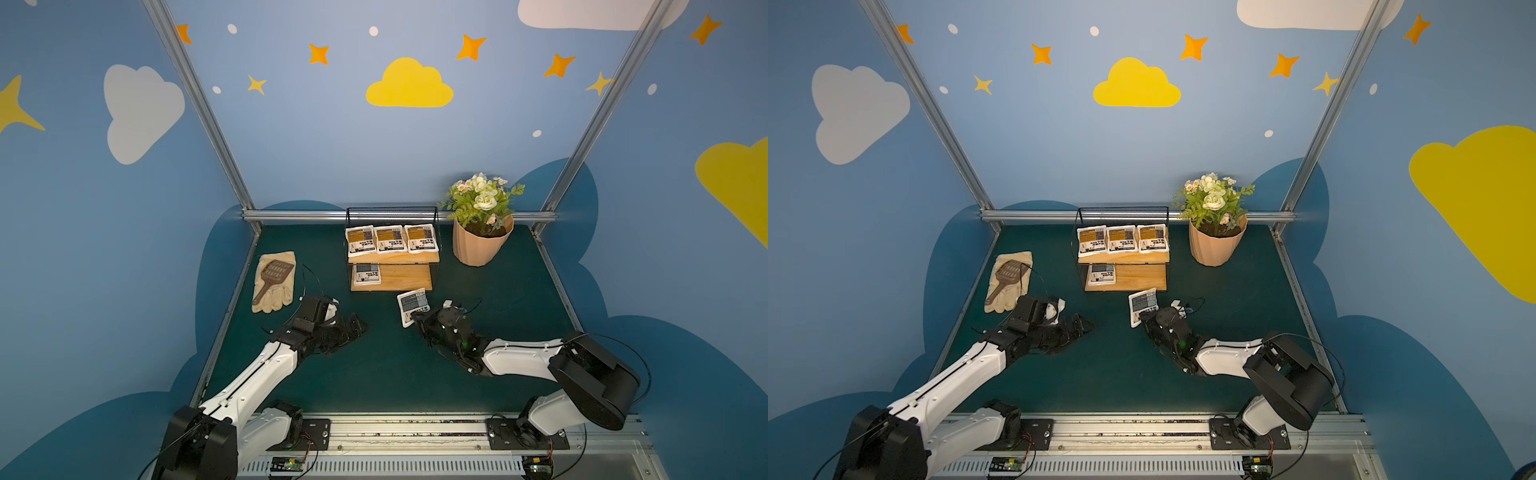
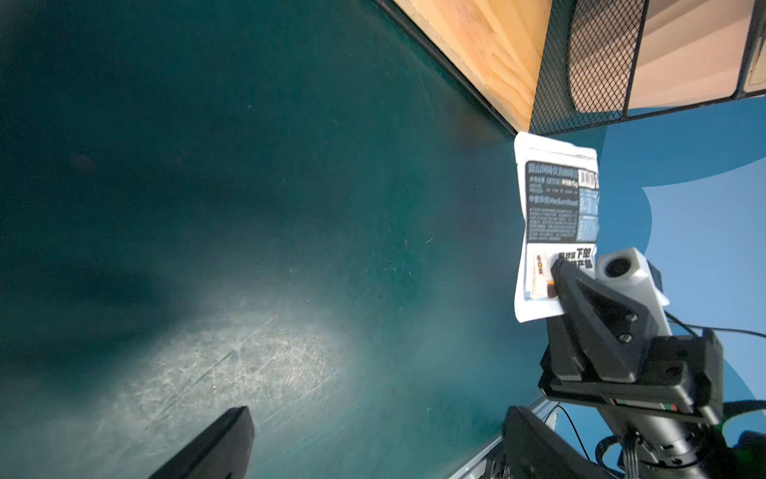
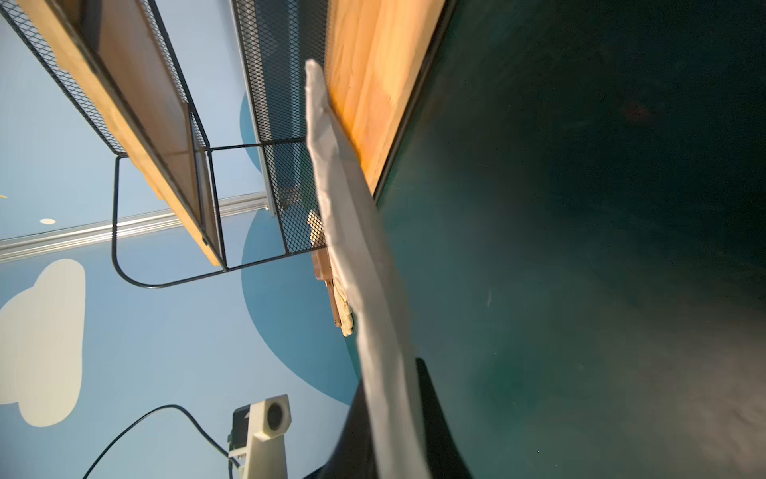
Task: Place the bagged coffee beans on the shelf by color
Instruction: Place the bagged coffee beans on the shelf.
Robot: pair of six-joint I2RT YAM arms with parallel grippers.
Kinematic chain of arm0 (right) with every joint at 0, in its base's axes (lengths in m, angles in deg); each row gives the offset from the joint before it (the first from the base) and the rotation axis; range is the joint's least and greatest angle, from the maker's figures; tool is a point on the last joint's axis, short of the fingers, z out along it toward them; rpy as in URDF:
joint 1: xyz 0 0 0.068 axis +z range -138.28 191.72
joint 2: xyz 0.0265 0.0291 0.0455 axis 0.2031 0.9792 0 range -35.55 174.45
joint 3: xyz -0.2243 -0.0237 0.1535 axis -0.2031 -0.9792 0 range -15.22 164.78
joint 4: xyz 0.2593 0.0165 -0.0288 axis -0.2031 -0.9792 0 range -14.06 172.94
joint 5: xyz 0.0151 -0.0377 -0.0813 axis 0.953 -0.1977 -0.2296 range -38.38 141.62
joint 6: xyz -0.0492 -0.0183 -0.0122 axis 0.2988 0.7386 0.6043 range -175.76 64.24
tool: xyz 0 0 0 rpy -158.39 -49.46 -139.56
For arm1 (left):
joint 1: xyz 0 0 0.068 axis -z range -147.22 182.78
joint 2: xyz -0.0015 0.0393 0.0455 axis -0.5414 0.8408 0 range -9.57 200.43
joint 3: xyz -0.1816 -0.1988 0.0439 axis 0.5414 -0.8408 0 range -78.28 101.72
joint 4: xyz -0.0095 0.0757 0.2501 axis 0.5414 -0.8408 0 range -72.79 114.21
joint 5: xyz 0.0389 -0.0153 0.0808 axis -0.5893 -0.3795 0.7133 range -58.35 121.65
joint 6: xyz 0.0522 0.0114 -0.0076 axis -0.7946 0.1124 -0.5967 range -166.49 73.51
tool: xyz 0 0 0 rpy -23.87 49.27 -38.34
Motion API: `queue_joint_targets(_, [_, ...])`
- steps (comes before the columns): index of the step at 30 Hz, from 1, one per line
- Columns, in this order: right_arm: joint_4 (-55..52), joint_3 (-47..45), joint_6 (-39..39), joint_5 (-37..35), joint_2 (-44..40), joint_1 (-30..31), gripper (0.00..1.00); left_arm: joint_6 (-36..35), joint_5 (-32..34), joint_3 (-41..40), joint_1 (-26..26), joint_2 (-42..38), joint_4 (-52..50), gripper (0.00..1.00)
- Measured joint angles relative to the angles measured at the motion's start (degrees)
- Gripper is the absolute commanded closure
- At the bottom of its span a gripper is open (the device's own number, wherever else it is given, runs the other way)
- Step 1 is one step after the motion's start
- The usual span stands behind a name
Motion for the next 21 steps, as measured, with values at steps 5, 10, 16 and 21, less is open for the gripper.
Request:
queue_joint_targets(5, [1.90, 4.02, 0.22, 1.68, 5.49, -1.53, 1.00, -0.42, -1.92, 0.90, 0.00, 3.21, 0.63, 0.00])
queue_joint_targets(10, [6.69, 8.09, 0.48, 4.04, 12.09, -2.75, 1.00, -1.20, -2.89, 2.80, 0.00, 4.87, 0.90, 0.00])
queue_joint_targets(16, [13.44, 11.65, -0.07, 5.51, 18.84, -3.37, 1.00, -2.14, -3.06, 3.52, -0.02, 6.23, 0.94, 0.00])
queue_joint_targets(21, [15.91, 12.35, -0.44, 5.66, 21.22, -3.65, 1.00, -2.60, -3.04, 3.63, -0.02, 6.54, 0.98, 0.00])
